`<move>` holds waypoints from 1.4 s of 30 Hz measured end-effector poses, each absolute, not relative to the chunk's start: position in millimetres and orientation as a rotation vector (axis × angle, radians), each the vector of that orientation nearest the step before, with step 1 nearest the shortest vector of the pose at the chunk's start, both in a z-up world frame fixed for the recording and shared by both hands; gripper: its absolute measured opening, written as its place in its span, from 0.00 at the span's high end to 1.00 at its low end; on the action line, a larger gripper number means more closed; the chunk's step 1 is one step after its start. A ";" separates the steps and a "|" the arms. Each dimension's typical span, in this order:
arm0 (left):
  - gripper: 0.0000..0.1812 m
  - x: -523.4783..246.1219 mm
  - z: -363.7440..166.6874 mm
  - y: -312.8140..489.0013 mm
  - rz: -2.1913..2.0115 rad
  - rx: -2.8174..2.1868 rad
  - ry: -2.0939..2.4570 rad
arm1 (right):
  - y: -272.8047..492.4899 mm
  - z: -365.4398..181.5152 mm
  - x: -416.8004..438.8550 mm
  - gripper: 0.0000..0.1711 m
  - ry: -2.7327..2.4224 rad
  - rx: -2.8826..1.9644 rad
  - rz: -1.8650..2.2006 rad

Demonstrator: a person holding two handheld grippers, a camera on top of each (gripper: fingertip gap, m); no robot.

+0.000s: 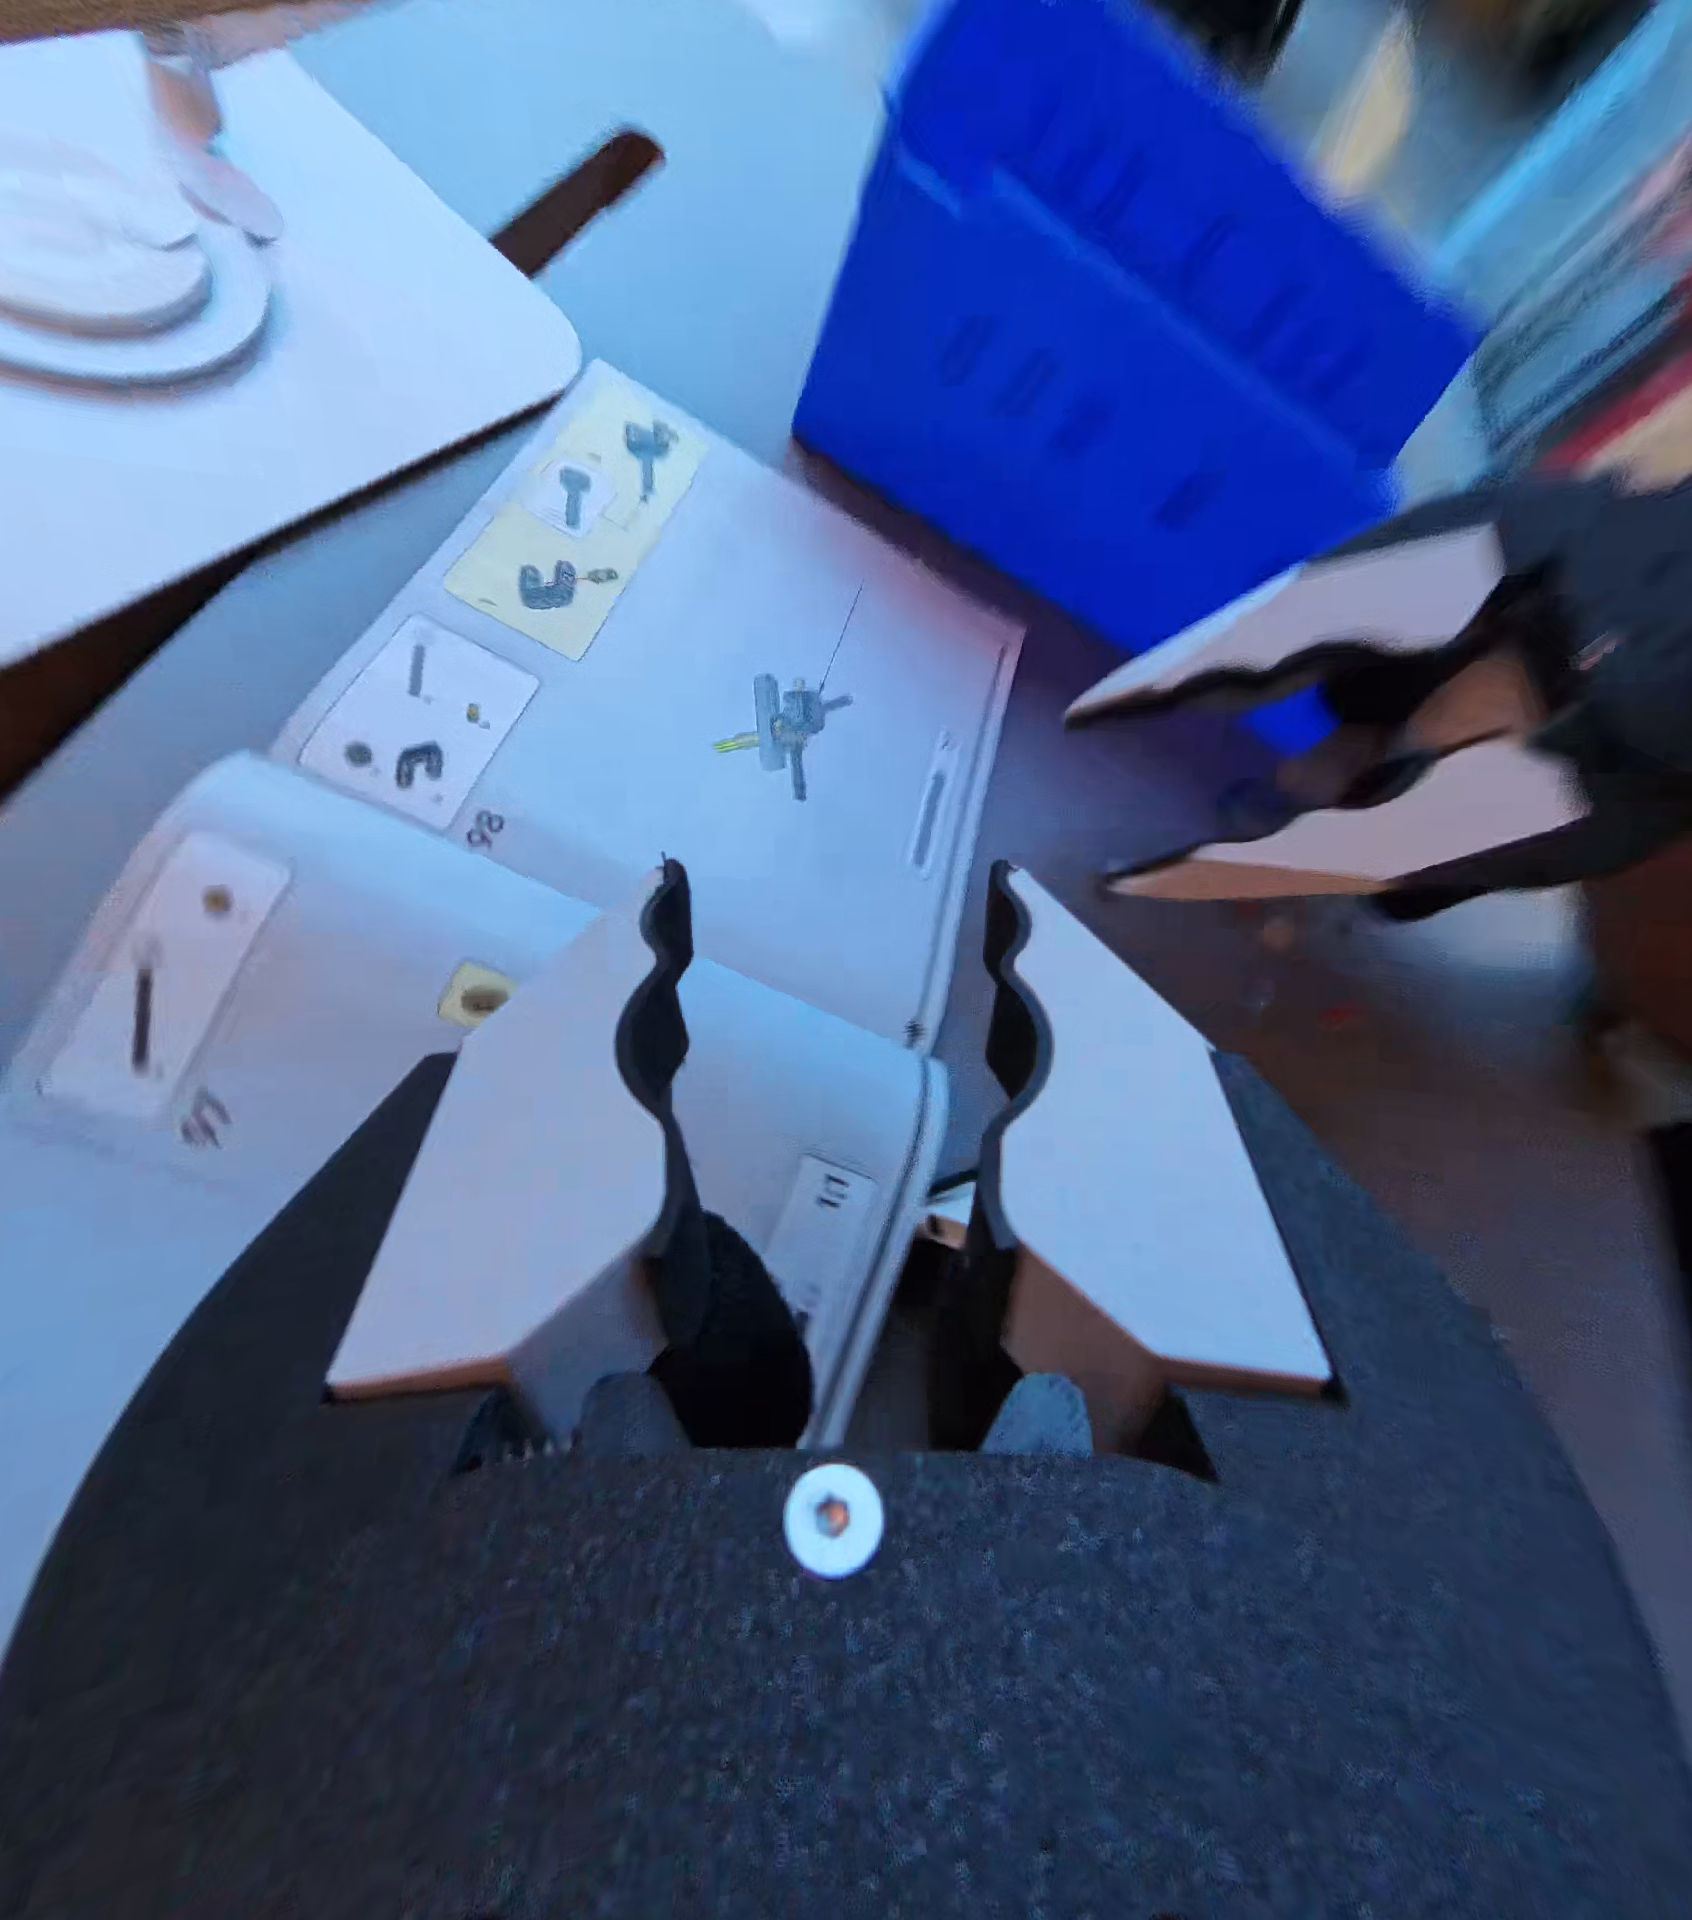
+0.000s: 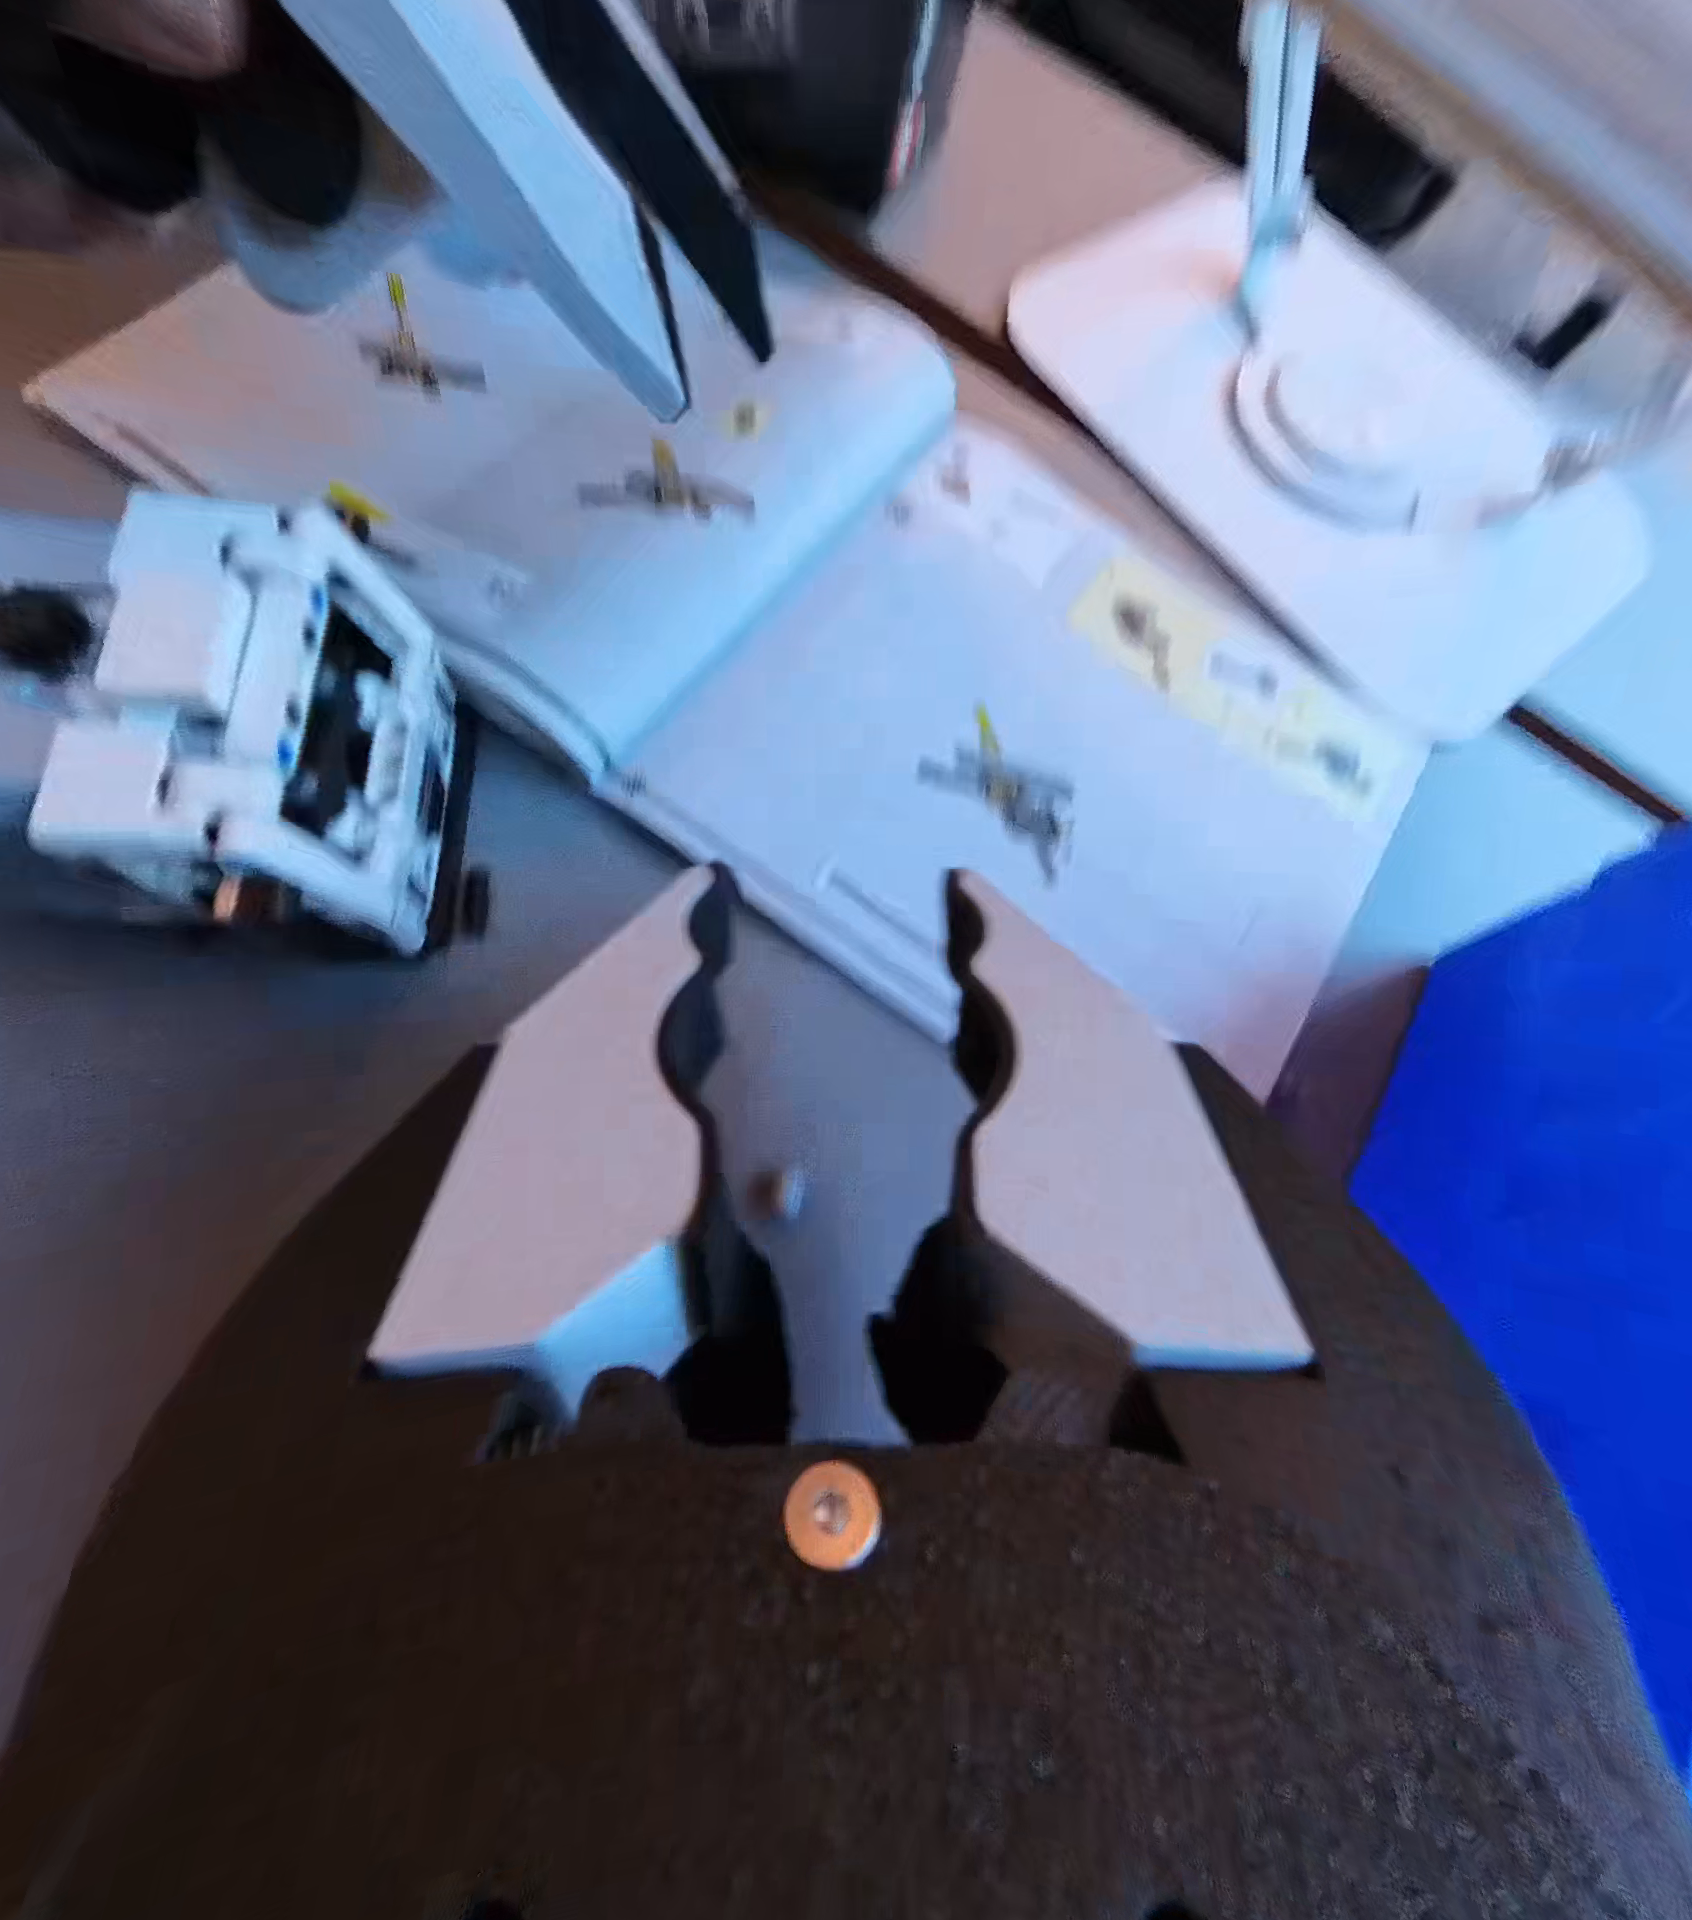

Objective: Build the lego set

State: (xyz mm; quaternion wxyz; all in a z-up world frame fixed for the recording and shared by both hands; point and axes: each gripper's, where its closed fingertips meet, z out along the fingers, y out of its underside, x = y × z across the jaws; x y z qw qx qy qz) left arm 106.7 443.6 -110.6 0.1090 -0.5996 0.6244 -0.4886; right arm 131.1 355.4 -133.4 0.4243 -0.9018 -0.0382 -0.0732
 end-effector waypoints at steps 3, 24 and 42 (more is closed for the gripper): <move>0.61 125.9 -133.5 417.2 -1.047 -1.425 2.163 | 319.0 -135.3 118.0 0.67 0.026 -2.262 -0.091; 0.62 192.1 -187.9 359.1 -0.798 -1.274 2.490 | 221.2 -123.9 50.1 0.77 0.189 -2.078 0.112; 0.62 130.1 -151.3 472.5 -0.828 -1.665 2.093 | 340.2 -144.4 166.6 0.31 0.347 -2.250 -0.202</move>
